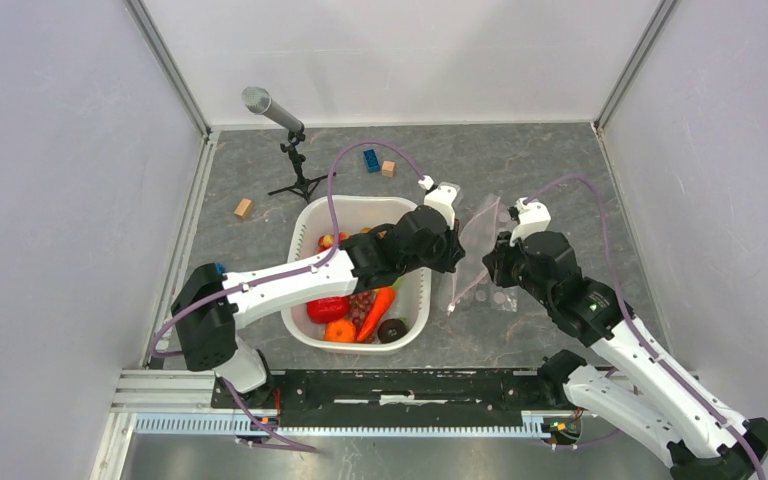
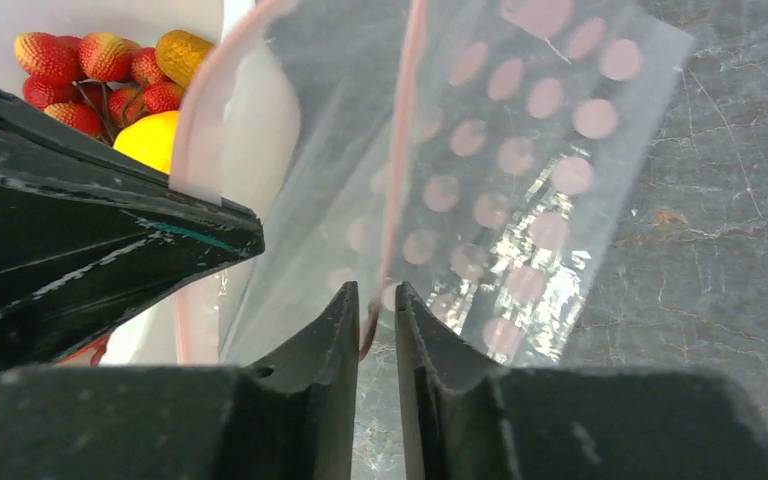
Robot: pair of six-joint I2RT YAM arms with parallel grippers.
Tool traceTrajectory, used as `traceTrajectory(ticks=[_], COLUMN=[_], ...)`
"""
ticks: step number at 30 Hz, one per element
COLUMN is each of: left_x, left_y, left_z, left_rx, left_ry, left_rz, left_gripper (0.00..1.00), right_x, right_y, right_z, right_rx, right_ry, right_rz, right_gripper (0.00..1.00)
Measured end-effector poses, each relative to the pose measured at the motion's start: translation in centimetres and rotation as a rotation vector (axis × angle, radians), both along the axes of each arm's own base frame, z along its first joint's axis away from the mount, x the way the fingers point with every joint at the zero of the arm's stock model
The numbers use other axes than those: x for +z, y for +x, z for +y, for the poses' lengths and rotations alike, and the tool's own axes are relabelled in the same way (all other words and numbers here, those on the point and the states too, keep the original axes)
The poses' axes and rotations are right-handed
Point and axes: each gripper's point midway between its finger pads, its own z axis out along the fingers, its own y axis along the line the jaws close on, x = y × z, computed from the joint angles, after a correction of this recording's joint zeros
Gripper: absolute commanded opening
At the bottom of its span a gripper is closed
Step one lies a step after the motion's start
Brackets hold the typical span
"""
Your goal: Place the food in the zip-top bag and seal the zipper
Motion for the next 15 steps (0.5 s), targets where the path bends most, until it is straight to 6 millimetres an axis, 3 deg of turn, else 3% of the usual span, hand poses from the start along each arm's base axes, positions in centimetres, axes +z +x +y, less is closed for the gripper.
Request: traceTrajectory(ticks=[4,9,14,15], left_x=[0.6,0.8,0.7,0.7], left_y=[-0.3,-0.5,-0.8,-0.8], left_z=[-0.5,-0.6,-0.2,-0.2], left_rx=[-0.013,-0.018,-0.024,-0.023], left_ry=[-0.037,-0.056,-0.058,-0.06], left_rz=[0.012,0.014,0.016,0.015], left_gripper=[0.02,0.02,0.02,0.02], right_x=[-0.7,-1.0,-2.0,-2.0], right_y=[0.1,0.6,0.5,0.5], right_z=[0.2,0.9,1.6,1.6], right_rx=[-0.021,-0.03,-0.024,-0.023], right_ry=[0.037,0.099,0.149,0.151], right_rz=[-0.003,-0.023,-0.018,-0.016], right_gripper=[0.36,0.33,0.0,0.0])
